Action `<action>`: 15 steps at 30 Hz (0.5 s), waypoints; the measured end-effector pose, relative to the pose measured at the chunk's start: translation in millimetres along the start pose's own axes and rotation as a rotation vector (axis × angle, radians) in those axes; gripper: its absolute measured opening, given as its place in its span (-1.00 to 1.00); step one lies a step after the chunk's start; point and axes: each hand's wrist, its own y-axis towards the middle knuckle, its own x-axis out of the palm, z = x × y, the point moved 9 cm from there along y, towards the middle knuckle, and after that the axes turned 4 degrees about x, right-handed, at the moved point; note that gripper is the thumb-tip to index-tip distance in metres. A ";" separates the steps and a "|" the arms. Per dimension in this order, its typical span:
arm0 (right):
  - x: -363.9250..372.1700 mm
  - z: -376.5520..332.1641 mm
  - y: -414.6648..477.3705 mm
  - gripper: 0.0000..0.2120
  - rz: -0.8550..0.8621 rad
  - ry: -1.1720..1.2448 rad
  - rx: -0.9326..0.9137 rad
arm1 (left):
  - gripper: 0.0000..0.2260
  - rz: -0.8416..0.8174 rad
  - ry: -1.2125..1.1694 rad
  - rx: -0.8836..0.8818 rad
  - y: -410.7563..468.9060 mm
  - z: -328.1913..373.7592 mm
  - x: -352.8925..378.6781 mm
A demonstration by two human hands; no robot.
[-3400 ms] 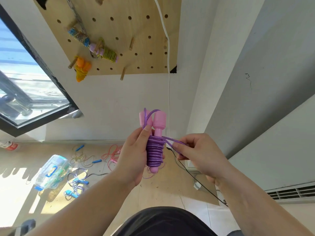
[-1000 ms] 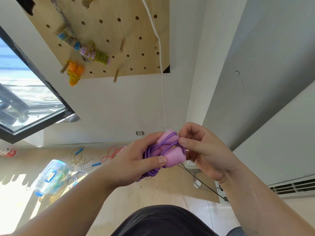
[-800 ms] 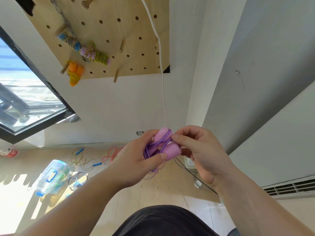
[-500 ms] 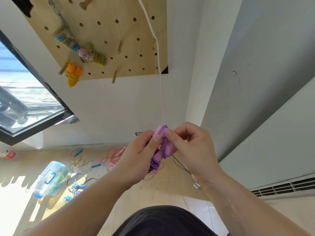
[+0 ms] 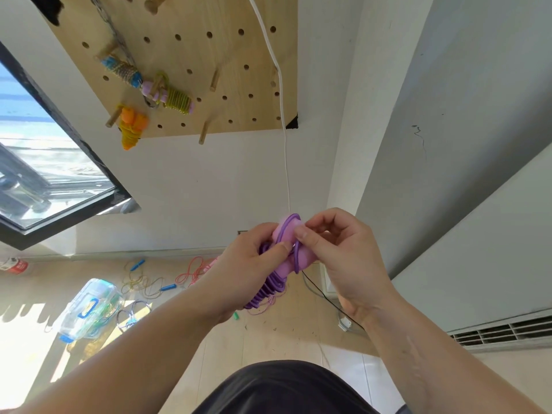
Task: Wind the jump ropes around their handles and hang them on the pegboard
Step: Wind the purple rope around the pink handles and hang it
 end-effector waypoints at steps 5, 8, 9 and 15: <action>0.7 2.2 -3.8 -0.86 0.019 -0.066 -0.025 | -0.86 0.031 -0.011 0.013 0.8 -5.1 0.4; 0.2 -5.0 -3.7 -0.76 0.045 -0.073 -0.081 | -0.80 0.070 -0.059 0.028 1.5 -4.3 4.1; -0.1 -7.8 -3.7 -0.71 0.049 -0.062 -0.094 | -0.77 0.084 -0.079 0.029 1.4 -3.2 5.3; 4.8 -10.9 -4.2 -0.61 0.005 -0.103 -0.076 | -0.74 0.178 -0.157 0.031 -2.1 -8.4 6.0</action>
